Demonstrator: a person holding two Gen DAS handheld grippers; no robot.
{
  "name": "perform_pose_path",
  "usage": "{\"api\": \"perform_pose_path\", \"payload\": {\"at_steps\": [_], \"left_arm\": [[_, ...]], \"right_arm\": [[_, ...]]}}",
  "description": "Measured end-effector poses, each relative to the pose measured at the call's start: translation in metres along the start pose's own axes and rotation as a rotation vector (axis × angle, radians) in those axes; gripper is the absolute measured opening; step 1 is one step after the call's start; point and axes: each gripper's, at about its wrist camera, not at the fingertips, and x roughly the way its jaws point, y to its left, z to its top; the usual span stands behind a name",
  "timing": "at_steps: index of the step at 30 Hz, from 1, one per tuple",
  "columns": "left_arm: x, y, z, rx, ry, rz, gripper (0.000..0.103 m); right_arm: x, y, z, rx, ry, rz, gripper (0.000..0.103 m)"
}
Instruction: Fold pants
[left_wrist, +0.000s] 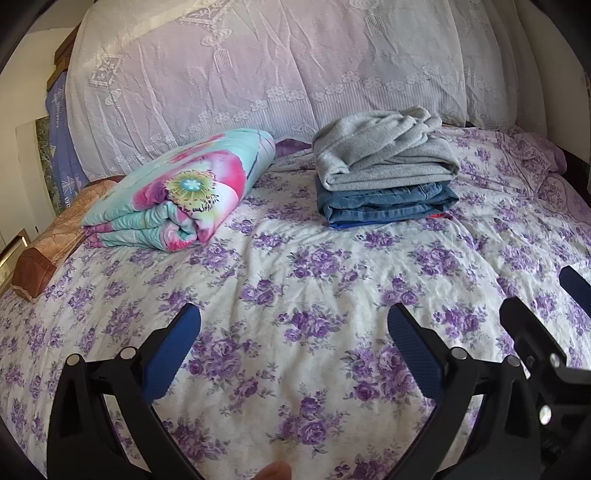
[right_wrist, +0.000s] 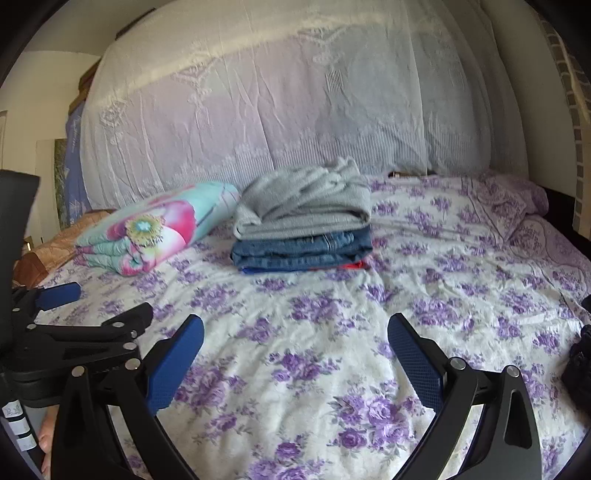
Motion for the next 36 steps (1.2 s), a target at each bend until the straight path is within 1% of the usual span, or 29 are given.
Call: {"api": "perform_pose_path", "payload": {"at_steps": [2, 4, 7, 9, 14, 18, 23, 27, 30, 32, 34, 36], "left_arm": [[0.004, -0.004, -0.002, 0.015, 0.011, -0.007, 0.099], [0.006, -0.01, -0.006, 0.035, 0.01, 0.001, 0.099], [0.006, -0.022, -0.013, 0.086, -0.005, 0.02, 0.099], [0.005, -0.028, -0.015, 0.107, -0.015, 0.026, 0.099], [0.007, -0.037, -0.02, 0.149, -0.014, 0.033, 0.099], [0.007, -0.034, -0.018, 0.131, -0.007, 0.026, 0.099], [0.009, -0.025, -0.015, 0.084, 0.015, -0.011, 0.099], [0.01, -0.028, -0.016, 0.098, 0.022, -0.005, 0.099], [0.009, -0.034, -0.018, 0.12, 0.023, -0.006, 0.099], [0.012, -0.037, -0.02, 0.131, 0.042, -0.018, 0.099], [0.018, -0.039, -0.022, 0.132, 0.076, -0.035, 0.099], [0.029, -0.038, -0.025, 0.119, 0.139, -0.066, 0.099]], "right_arm": [[0.007, -0.006, 0.001, 0.01, 0.041, -0.016, 0.1], [0.01, -0.012, 0.0, 0.023, 0.06, -0.042, 0.1], [0.009, -0.022, 0.0, 0.057, 0.041, -0.062, 0.1], [0.007, -0.026, 0.002, 0.074, 0.031, -0.055, 0.1], [0.009, -0.022, 0.0, 0.05, 0.038, -0.05, 0.1], [0.008, -0.014, 0.0, 0.013, 0.024, -0.053, 0.1], [0.004, -0.005, -0.002, -0.03, 0.0, -0.054, 0.1], [0.002, -0.001, -0.002, -0.041, -0.008, -0.045, 0.1], [0.004, 0.001, -0.003, -0.046, 0.003, -0.035, 0.1], [0.007, 0.002, -0.004, -0.047, 0.02, -0.031, 0.1], [0.012, 0.002, -0.006, -0.049, 0.047, -0.029, 0.1], [0.016, 0.002, -0.008, -0.048, 0.067, -0.027, 0.1]]}}
